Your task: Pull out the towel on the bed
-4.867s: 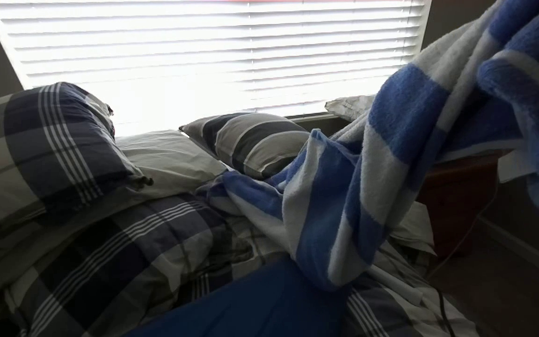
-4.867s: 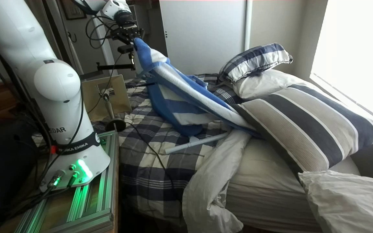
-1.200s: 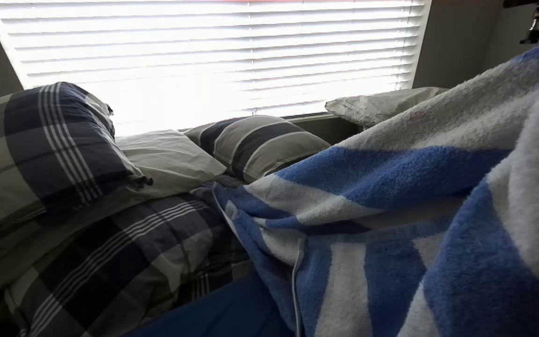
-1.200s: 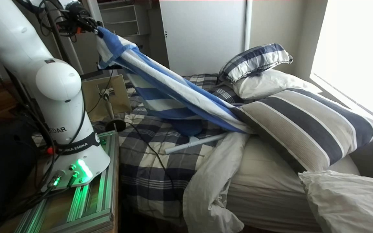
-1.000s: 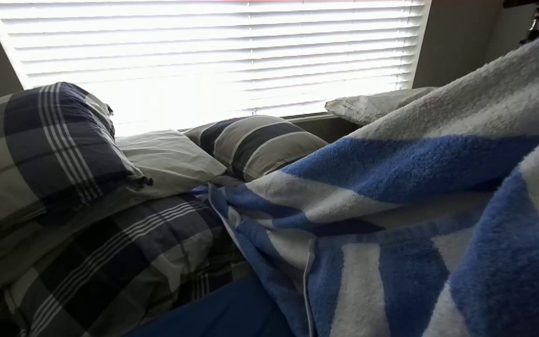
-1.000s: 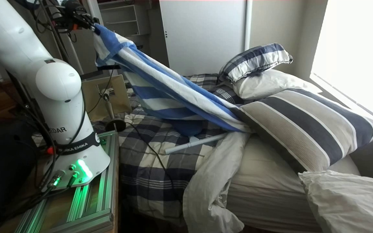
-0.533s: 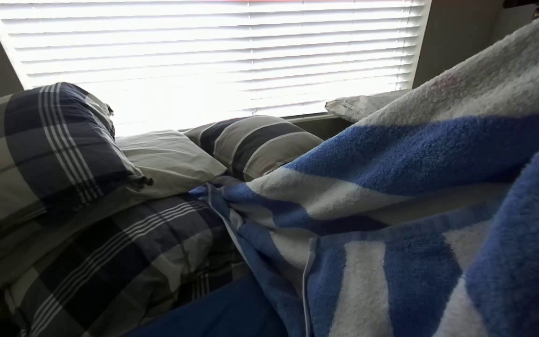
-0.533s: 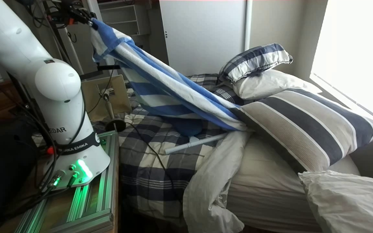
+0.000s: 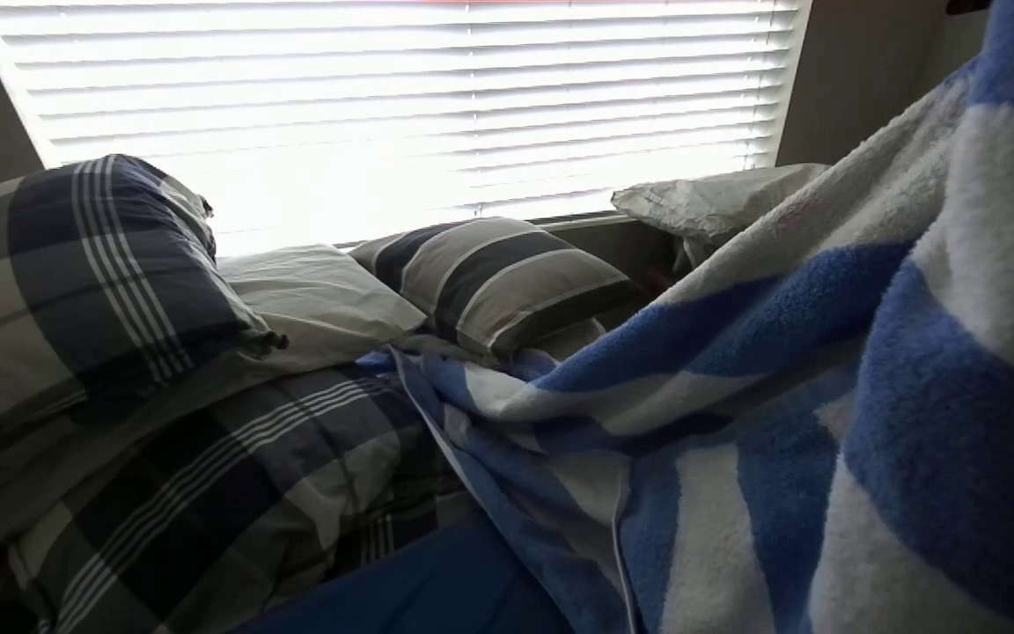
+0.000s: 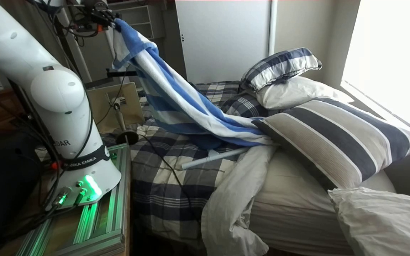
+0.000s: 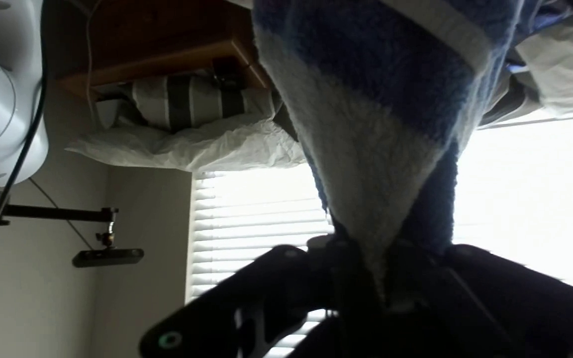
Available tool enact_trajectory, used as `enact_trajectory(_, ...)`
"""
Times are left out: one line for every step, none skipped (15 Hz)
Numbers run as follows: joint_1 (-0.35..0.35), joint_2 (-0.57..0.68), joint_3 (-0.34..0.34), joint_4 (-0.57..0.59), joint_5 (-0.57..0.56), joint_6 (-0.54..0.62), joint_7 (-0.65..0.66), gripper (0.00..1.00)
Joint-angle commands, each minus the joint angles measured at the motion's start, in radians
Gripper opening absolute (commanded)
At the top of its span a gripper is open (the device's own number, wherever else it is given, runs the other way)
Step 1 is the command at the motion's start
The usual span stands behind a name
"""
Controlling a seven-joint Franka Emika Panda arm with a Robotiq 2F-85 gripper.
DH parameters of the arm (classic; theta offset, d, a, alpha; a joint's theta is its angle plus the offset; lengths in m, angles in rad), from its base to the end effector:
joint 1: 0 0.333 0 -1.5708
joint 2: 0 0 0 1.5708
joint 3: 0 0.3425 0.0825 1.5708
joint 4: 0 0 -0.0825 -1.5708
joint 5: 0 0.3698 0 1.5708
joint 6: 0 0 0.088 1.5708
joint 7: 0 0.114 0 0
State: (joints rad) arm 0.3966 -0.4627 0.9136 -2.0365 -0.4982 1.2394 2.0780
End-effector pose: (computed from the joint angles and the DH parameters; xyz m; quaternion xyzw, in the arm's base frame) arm 0.0944 0.3717 0.5848 0.7811 -0.4089 0.4308 0.1924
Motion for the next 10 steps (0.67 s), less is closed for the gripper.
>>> enact_trajectory(-0.035,-0.076,-0.052,-0.109,-0.035,0.013,0.086,0.02)
enact_trajectory(-0.045,-0.078,-0.067,-0.131,-0.035,0.015,0.121,0.02)
enact_trajectory(-0.055,-0.077,-0.089,-0.153,-0.029,0.022,0.158,0.02)
enact_trajectory(-0.065,-0.075,-0.113,-0.172,-0.019,0.028,0.196,0.02)
enact_trajectory(-0.070,-0.074,-0.143,-0.188,-0.002,0.041,0.232,0.02)
enact_trajectory(-0.077,-0.071,-0.174,-0.205,0.011,0.052,0.261,0.02)
enact_trajectory(-0.078,-0.073,-0.208,-0.219,0.028,0.069,0.287,0.02)
enact_trajectory(-0.075,-0.080,-0.251,-0.239,0.047,0.102,0.302,0.02)
enact_trajectory(-0.071,-0.085,-0.290,-0.255,0.065,0.137,0.312,0.02)
enact_trajectory(-0.071,-0.084,-0.326,-0.268,0.082,0.172,0.322,0.02)
